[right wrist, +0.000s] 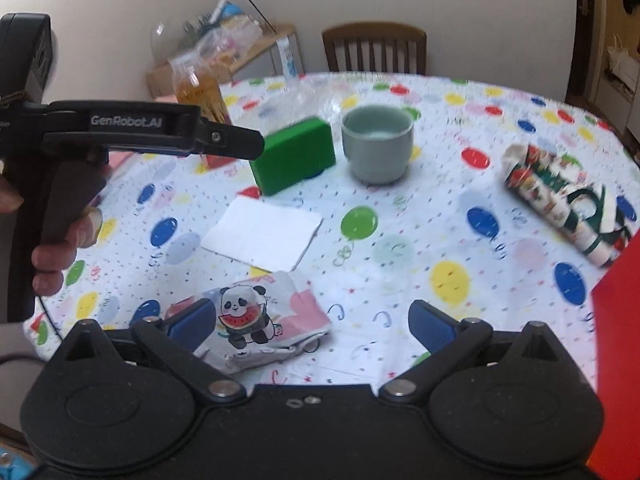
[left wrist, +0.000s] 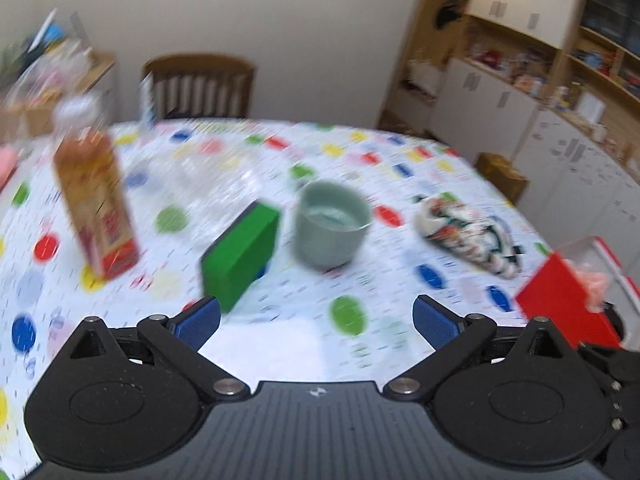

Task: Organize soft objects
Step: 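Move both open tools back over the table toward the remaining items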

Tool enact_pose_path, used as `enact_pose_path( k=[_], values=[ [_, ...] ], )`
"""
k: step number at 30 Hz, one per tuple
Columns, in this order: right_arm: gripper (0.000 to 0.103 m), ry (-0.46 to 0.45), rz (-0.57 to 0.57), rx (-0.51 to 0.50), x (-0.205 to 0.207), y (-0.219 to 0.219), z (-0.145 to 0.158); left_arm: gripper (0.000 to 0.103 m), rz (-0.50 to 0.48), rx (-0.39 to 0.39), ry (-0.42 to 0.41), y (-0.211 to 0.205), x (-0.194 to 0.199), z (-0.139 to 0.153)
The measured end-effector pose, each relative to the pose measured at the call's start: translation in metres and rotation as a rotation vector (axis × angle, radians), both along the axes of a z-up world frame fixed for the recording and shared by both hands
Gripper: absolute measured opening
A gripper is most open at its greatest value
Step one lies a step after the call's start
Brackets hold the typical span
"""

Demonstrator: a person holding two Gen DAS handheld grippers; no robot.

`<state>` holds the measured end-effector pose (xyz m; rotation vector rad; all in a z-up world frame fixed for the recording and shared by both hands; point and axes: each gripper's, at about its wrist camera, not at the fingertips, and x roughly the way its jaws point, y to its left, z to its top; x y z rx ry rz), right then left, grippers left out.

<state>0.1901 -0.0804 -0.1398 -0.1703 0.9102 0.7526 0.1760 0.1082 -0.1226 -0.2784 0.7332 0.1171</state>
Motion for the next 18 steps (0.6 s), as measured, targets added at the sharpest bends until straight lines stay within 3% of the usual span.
enact_pose_path(
  k=[6, 10, 18],
  values=[
    [0.102, 0.075, -0.074, 0.0, 0.005, 0.025, -0.024, 0.103, 0.083, -0.039, 0.089, 0.029, 0.003, -0.039],
    [0.102, 0.136, -0.116, -0.001, 0.009, 0.035, -0.038, 0.103, 0.12, -0.006, 0.144, 0.038, 0.006, -0.061],
    [0.102, 0.197, -0.161, -0.029, 0.015, 0.047, -0.059, 0.103, 0.097, 0.039, 0.193, 0.033, 0.014, -0.089]
  ],
)
